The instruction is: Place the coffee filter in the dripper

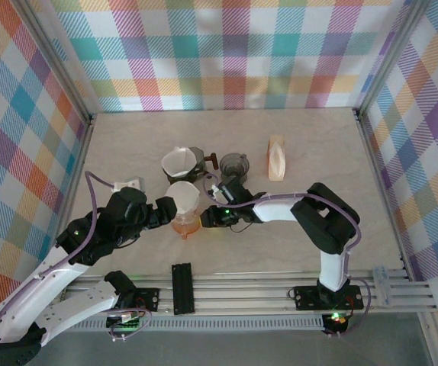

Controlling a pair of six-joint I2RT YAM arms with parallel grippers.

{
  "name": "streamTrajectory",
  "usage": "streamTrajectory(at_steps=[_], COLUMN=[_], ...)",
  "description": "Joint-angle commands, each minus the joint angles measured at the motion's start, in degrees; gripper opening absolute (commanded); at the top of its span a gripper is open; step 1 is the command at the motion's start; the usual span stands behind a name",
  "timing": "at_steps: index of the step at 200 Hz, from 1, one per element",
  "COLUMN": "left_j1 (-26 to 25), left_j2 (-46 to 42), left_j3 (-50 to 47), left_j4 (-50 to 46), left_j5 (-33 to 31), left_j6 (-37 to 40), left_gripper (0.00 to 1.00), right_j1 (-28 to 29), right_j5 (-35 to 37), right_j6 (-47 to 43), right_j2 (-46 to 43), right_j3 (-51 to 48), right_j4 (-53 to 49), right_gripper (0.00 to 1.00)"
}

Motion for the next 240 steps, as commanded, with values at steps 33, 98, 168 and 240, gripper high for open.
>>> streamTrajectory(at_steps=[33,98,168,240], left_j1=[0.5,0.47,0.54,0.58], left_j2=[-0.86,0.93,2.56,1.95], left_j3=[1.33,1.41,0.98,0.8], left_j4=[-1.66,-0.13,1.53,1.06], left_j5=[-1.94,-1.37,-1.75,-2.57], left_j6=[-0.48,-0.25,-0.23,0.38], left_gripper=[0.92,0.95,0.95,0.96], right_j1=[3.25,3.88,1.69,-9.9], right_j5=[1.07,5.19,17.59,20.04], right_j6=[2.65,2.14,-1.28,-14.51], right_j2=[4.91,-0.3,-19.4,-22.93], right_j3=[5.49,2.54,-6.89,9.89], right_j4=[1.82,-1.97,-16.26,-29.46], right_gripper=[0.32,0.46,0.6,0.78])
